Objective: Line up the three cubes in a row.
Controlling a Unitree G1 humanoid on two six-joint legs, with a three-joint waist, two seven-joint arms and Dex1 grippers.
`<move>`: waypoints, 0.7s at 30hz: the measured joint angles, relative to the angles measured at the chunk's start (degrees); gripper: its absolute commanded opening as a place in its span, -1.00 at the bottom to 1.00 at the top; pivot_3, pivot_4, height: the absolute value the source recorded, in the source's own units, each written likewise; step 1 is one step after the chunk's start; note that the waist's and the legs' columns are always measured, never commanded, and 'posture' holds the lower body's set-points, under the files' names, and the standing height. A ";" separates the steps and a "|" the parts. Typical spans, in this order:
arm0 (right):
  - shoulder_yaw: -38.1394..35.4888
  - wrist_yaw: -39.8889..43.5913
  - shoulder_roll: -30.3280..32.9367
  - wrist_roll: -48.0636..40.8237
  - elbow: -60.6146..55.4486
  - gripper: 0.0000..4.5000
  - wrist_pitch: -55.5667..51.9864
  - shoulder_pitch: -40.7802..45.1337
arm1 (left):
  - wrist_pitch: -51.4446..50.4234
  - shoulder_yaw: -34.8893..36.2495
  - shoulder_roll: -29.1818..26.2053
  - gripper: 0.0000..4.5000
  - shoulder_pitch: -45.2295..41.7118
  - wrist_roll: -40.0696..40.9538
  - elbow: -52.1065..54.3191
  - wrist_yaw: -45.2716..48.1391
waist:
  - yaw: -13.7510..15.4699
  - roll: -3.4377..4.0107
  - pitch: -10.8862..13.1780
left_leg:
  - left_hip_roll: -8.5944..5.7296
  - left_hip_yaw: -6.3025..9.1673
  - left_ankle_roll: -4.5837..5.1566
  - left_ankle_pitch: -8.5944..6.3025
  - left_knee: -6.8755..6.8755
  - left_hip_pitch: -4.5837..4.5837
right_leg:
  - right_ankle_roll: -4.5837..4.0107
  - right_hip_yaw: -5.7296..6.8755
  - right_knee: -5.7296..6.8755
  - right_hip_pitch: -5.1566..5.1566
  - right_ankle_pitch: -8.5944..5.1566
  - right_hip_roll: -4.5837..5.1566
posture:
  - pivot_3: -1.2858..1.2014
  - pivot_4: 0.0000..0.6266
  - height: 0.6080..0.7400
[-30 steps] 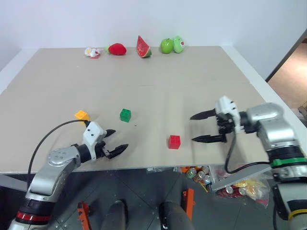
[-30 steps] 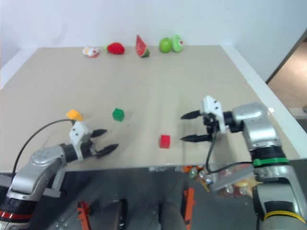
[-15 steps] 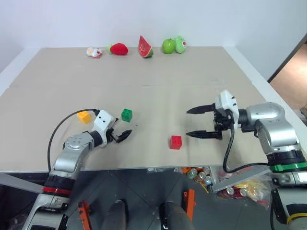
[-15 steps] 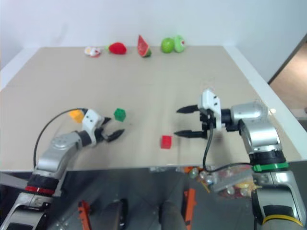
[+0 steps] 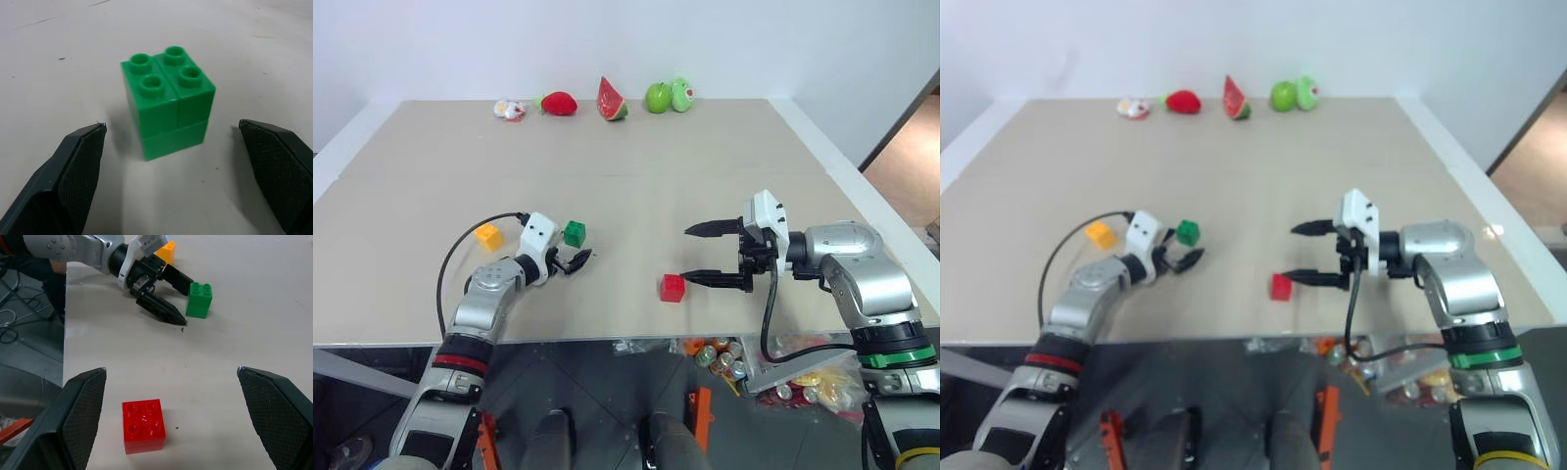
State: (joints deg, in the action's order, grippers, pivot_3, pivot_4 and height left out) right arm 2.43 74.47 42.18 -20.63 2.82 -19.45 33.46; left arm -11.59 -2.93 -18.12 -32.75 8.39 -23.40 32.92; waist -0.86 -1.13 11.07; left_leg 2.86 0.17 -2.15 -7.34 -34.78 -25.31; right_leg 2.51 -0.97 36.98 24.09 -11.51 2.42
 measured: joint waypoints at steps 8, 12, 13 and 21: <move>0.00 -0.95 -0.40 0.01 0.22 1.00 0.05 -0.01 | 0.53 0.56 0.97 -0.43 -2.34 -0.78 -3.93 -2.66 | -0.18 0.00 0.00 | 0.00 0.03 0.00 0.00 0.01 0.09 | -0.04 0.02 0.00 0.01 0.06 -0.01 | 0.03 -0.52 1.00; 0.00 -1.13 -0.83 0.05 0.53 1.00 0.44 -0.01 | 0.51 0.60 1.18 -0.43 -2.71 -0.99 -4.36 -2.72 | -0.19 0.00 0.00 | -0.02 0.03 0.00 0.01 0.01 0.09 | -0.04 0.02 0.00 0.00 0.06 0.01 | 0.03 -0.52 1.00; 0.00 -1.17 -0.88 0.09 0.73 1.00 0.54 -0.01 | 0.51 0.59 1.19 -0.43 -2.72 -1.02 -4.32 -2.66 | -0.18 0.00 0.00 | -0.03 0.03 0.00 0.01 0.01 0.09 | -0.04 0.02 0.00 -0.01 0.06 0.02 | 0.03 -0.52 1.00; 0.01 -0.70 -0.79 0.04 1.05 1.00 0.51 -0.13 | 0.18 -1.09 -4.38 -0.43 3.46 3.80 9.10 12.87 | -0.45 -0.01 0.01 | 0.03 0.02 -0.06 0.15 0.11 -0.12 | -0.13 -0.04 0.00 0.24 0.05 -0.05 | 0.03 -0.52 1.00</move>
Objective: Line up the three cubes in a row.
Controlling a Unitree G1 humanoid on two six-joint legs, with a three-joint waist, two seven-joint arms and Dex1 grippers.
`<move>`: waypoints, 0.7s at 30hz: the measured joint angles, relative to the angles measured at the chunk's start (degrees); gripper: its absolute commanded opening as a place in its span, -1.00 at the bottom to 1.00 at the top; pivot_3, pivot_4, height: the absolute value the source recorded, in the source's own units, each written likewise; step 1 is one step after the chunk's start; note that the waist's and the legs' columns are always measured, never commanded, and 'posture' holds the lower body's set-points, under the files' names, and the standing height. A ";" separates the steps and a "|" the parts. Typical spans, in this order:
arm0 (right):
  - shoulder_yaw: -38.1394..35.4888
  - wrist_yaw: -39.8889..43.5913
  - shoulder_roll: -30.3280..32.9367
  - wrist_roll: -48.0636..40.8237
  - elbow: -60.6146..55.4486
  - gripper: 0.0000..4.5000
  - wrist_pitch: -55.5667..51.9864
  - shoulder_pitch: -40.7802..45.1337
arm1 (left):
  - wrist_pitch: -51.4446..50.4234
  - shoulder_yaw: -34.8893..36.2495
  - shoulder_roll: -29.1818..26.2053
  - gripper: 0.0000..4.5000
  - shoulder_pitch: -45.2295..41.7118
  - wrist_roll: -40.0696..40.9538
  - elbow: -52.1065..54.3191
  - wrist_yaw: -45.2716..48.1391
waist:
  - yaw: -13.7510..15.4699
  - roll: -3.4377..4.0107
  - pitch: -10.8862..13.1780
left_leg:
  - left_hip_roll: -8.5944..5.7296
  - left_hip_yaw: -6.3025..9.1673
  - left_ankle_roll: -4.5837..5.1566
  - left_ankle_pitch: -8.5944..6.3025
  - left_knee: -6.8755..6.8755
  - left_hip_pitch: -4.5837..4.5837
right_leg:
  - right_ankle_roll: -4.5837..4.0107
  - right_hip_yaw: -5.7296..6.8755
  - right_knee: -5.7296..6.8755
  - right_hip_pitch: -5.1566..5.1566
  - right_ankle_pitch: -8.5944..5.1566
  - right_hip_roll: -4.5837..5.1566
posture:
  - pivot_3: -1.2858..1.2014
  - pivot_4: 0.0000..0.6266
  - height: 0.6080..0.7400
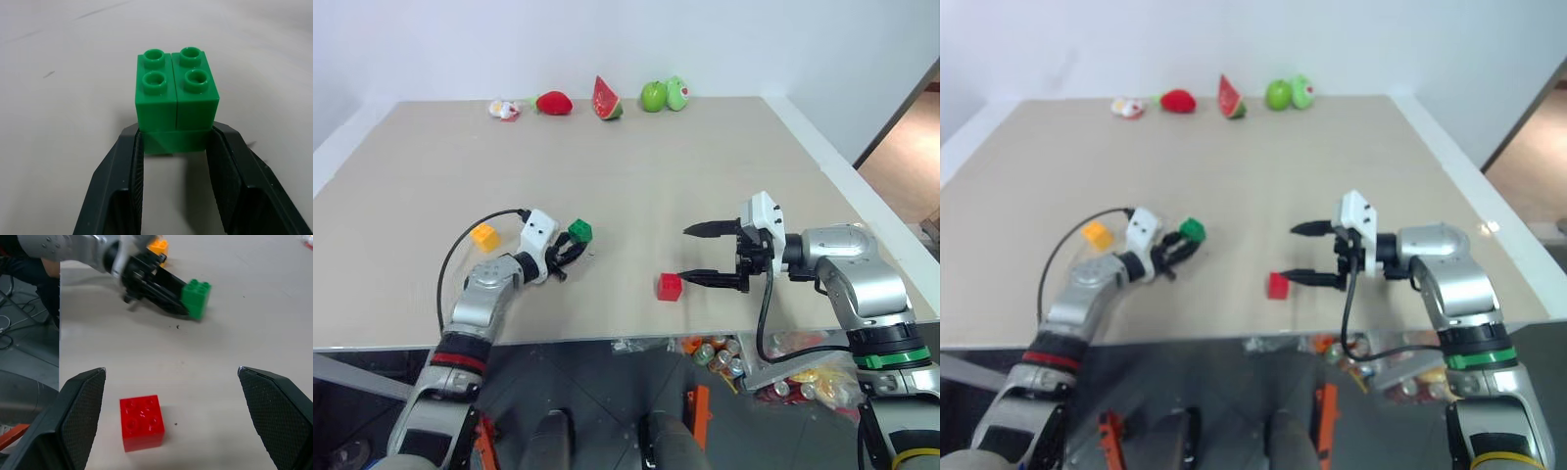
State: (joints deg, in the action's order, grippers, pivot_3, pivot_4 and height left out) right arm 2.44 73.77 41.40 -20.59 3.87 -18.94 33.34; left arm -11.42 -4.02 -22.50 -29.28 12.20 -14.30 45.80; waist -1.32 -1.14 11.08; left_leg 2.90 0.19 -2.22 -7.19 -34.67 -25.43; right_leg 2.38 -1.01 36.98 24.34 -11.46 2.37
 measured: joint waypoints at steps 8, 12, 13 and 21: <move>-0.20 0.13 0.92 -0.45 2.20 1.00 -0.20 -0.04 | -1.50 -4.28 -9.34 -0.43 5.50 5.24 13.10 18.46 | 0.10 0.01 0.00 | 0.01 0.07 0.10 -0.32 0.27 0.00 | 0.16 -0.08 0.03 0.02 -0.62 -0.17 | 0.03 -0.52 1.00; -0.43 0.04 1.47 -0.65 2.19 1.00 -0.24 -0.61 | 0.79 -6.56 -9.51 -0.43 5.09 3.56 11.26 20.82 | 0.10 0.01 0.00 | 0.00 0.06 0.10 -0.33 0.17 -0.01 | 0.03 -0.11 0.03 -0.02 -0.69 -0.15 | 0.03 -0.52 1.00; -0.60 0.00 1.54 -0.70 2.19 1.00 -0.38 -0.98 | 1.56 -7.03 -9.21 -0.43 4.81 3.12 10.05 21.03 | 0.10 0.01 0.00 | 0.00 0.06 0.10 -0.32 0.13 -0.01 | 0.04 -0.11 0.03 -0.02 -0.66 -0.14 | 0.03 -0.52 1.00; -1.56 0.85 4.89 -1.73 1.48 1.00 -1.40 -4.94 | 6.31 -9.10 -5.20 -0.43 0.88 0.71 2.75 22.34 | 0.11 0.00 0.00 | 0.00 0.03 0.10 -0.32 0.02 -0.01 | 0.09 -0.14 0.02 -0.06 -0.56 -0.13 | 0.03 -0.52 1.00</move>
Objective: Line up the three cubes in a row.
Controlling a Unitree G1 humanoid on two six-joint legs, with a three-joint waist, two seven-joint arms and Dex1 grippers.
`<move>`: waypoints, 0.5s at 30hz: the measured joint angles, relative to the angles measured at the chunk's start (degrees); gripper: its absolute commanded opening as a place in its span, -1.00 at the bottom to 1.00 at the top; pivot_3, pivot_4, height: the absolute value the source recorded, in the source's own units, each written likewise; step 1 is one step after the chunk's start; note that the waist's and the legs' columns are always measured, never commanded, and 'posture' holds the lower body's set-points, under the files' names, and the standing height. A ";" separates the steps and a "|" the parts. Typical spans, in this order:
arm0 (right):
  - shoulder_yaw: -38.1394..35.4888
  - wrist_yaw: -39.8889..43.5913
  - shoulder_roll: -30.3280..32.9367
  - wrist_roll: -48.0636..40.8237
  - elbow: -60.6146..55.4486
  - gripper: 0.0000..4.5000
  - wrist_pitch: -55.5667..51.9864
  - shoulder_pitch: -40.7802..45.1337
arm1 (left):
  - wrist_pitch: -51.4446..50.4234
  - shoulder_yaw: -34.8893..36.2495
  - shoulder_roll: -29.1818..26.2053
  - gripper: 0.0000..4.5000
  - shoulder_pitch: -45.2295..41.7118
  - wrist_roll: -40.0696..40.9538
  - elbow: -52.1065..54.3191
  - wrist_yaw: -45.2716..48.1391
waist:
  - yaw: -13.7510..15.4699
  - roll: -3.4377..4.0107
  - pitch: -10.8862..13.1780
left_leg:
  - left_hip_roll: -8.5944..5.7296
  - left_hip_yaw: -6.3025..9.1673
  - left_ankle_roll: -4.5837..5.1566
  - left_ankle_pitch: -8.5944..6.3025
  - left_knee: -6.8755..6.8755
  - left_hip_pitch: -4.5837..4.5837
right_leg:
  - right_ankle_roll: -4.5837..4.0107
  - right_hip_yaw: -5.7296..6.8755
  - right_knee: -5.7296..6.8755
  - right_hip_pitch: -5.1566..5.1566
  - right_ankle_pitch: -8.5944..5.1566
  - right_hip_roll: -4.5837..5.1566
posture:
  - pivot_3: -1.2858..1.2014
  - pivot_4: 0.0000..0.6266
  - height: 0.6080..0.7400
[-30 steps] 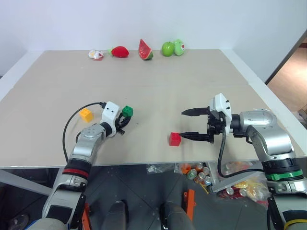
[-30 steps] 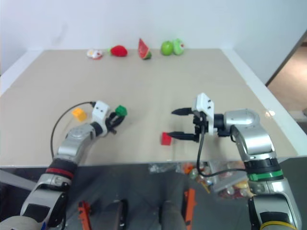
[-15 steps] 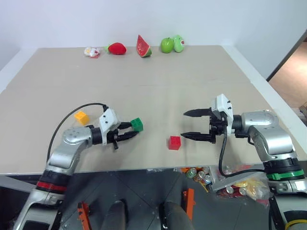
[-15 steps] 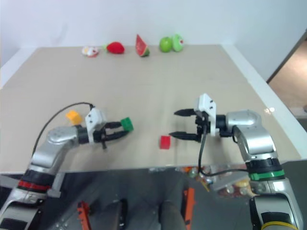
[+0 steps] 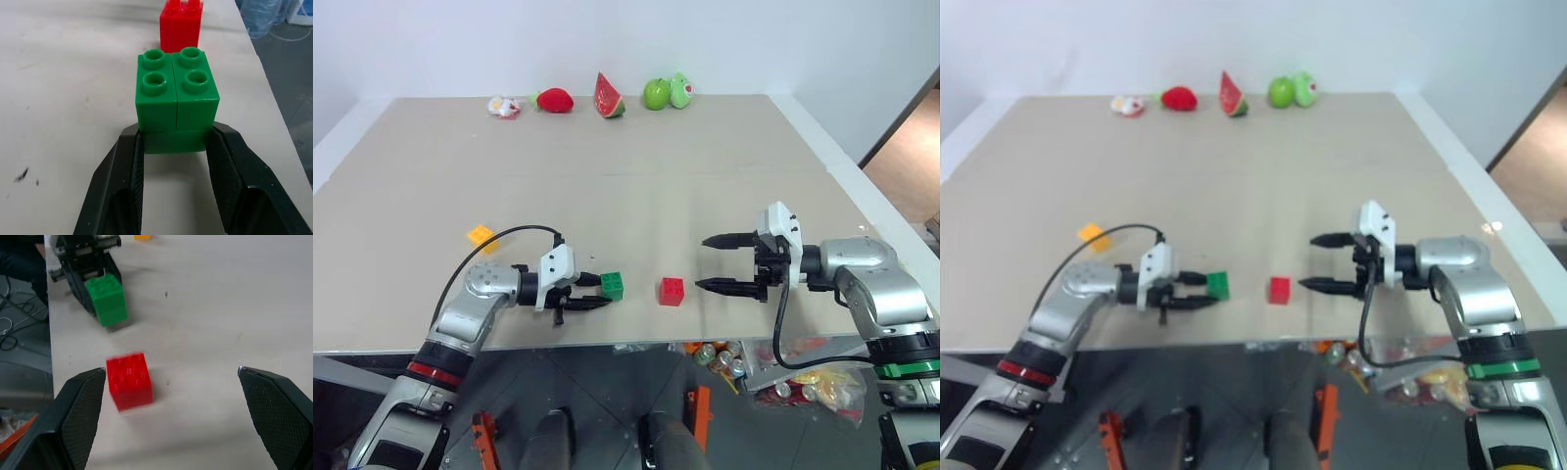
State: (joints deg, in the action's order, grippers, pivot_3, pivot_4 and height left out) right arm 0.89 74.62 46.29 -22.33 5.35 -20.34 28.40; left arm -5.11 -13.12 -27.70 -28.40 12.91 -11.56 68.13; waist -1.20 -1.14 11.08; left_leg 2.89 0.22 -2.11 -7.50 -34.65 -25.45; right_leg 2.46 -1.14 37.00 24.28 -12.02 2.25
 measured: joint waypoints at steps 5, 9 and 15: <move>-1.49 -0.06 1.12 -0.49 -0.55 1.00 -0.56 -2.81 | 1.17 -0.49 1.57 -0.43 -1.16 -0.62 -2.16 0.62 | -0.12 0.00 0.00 | 0.02 0.01 0.00 0.00 0.01 0.00 | -0.01 -0.02 0.01 0.02 -0.01 -0.05 | 0.03 -0.52 1.00; -1.59 -0.64 1.12 -0.98 -1.42 1.00 -1.02 -2.96 | 2.21 -0.73 1.91 -0.43 -1.41 -1.26 -3.64 1.48 | -0.10 0.00 0.00 | 0.02 0.01 0.01 0.00 0.00 0.03 | 0.00 -0.02 0.02 0.00 0.01 -0.06 | 0.03 -0.52 1.00; -1.59 -1.05 1.15 -1.13 -2.02 1.00 -1.58 -3.24 | 3.03 -0.84 2.22 -0.43 -2.01 -1.79 -5.65 2.59 | -0.05 0.00 0.00 | 0.00 0.00 0.01 0.00 -0.02 0.02 | 0.01 -0.02 0.01 -0.02 0.02 -0.03 | 0.03 -0.52 1.00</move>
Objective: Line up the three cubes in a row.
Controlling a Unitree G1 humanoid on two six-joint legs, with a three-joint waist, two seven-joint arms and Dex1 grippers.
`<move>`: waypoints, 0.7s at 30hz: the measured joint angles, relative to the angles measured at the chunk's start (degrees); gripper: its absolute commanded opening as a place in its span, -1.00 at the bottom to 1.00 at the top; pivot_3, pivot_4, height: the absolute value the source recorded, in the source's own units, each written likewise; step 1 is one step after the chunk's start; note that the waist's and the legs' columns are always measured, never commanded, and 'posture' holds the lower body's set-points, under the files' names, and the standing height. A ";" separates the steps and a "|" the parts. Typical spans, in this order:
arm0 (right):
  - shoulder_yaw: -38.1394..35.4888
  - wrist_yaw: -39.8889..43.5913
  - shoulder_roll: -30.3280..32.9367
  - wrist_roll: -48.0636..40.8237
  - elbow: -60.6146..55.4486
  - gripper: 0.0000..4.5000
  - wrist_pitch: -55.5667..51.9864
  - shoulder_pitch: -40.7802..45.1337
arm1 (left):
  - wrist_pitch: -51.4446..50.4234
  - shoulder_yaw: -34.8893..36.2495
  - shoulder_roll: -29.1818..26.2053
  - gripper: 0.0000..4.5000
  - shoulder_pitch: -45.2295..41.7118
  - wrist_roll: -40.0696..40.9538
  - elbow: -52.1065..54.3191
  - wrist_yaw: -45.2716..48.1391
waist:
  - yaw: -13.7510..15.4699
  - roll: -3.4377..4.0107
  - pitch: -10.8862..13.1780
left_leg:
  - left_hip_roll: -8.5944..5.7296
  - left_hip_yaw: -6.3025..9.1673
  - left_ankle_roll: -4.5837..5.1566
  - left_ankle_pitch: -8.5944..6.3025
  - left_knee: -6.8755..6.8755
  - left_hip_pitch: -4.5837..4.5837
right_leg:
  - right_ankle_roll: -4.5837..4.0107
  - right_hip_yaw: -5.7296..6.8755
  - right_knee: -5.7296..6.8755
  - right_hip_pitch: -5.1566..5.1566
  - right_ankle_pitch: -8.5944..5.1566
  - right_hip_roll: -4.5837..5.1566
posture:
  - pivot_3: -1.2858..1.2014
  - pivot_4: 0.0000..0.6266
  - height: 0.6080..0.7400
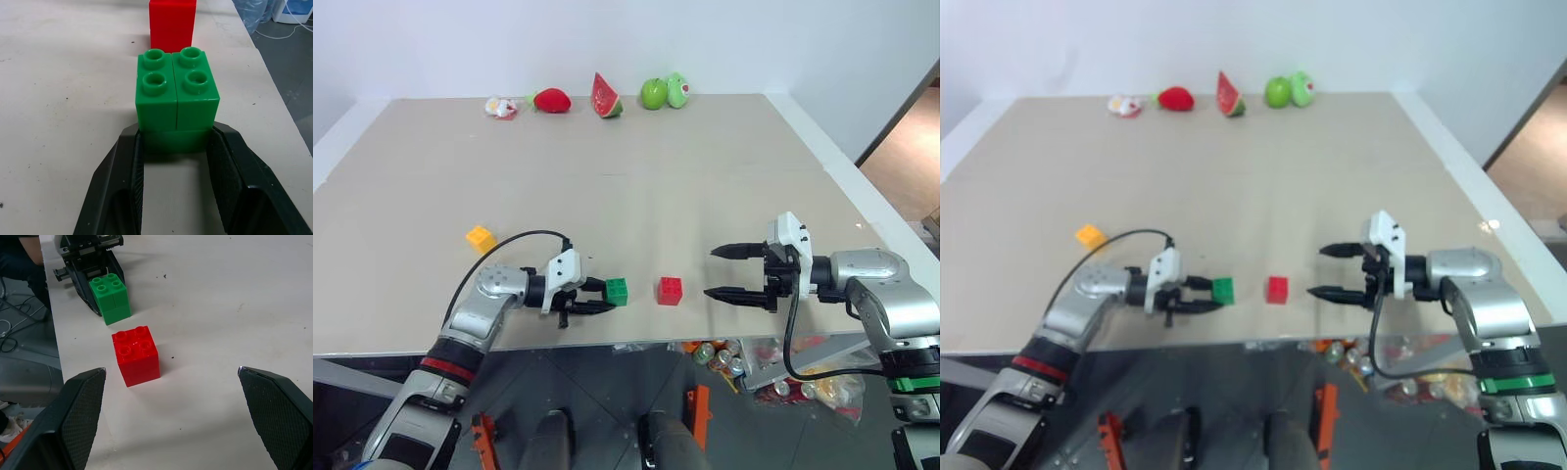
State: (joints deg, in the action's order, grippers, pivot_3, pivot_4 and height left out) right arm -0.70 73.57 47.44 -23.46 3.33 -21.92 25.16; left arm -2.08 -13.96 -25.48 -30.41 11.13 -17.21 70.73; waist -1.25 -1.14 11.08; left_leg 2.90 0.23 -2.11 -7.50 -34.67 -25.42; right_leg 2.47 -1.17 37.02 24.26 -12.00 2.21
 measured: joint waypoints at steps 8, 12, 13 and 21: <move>0.07 0.32 0.06 -0.01 -0.56 1.00 -0.41 -0.03 | -0.06 -0.03 -0.08 0.59 -0.13 -0.13 -0.21 0.76 | 0.00 0.00 0.00 | 0.00 0.00 0.00 0.00 0.00 0.00 | 0.00 0.00 0.00 0.00 0.01 -0.01 | 0.03 -0.52 1.00; 0.14 0.69 0.05 -0.60 -1.77 1.00 -0.79 -0.02 | -0.21 0.39 -0.73 0.59 0.75 -0.34 0.70 -0.08 | -0.06 0.00 0.00 | 0.02 0.01 0.00 0.00 0.00 0.01 | 0.00 -0.01 0.01 0.01 0.00 -0.03 | 0.03 -0.52 1.00; 0.17 0.82 -0.07 -1.11 -2.41 1.00 -1.18 0.12 | -0.60 0.75 -1.20 0.59 1.56 -0.15 1.92 -0.50 | -0.10 0.00 0.00 | 0.04 0.00 0.00 0.00 0.01 0.01 | 0.00 -0.01 0.01 0.02 0.00 -0.04 | 0.03 -0.52 1.00; 1.10 0.94 -2.59 -4.00 -7.75 1.00 -3.81 2.32 | -10.19 11.55 -9.90 0.59 14.38 6.27 17.23 -5.38 | -0.14 0.01 0.00 | 0.18 -0.01 -0.02 -0.01 0.05 0.03 | -0.09 -0.02 0.04 0.05 -0.03 -0.12 | 0.03 -0.52 1.00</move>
State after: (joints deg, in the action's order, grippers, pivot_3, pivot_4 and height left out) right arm 0.39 74.51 44.86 -27.45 -4.43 -25.73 27.47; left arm -12.26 -2.40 -35.38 -16.03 17.39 0.02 65.35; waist -1.40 -1.13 11.08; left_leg 3.08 0.22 -2.12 -7.51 -34.62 -25.39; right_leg 2.38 -1.18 37.06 24.31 -12.03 2.09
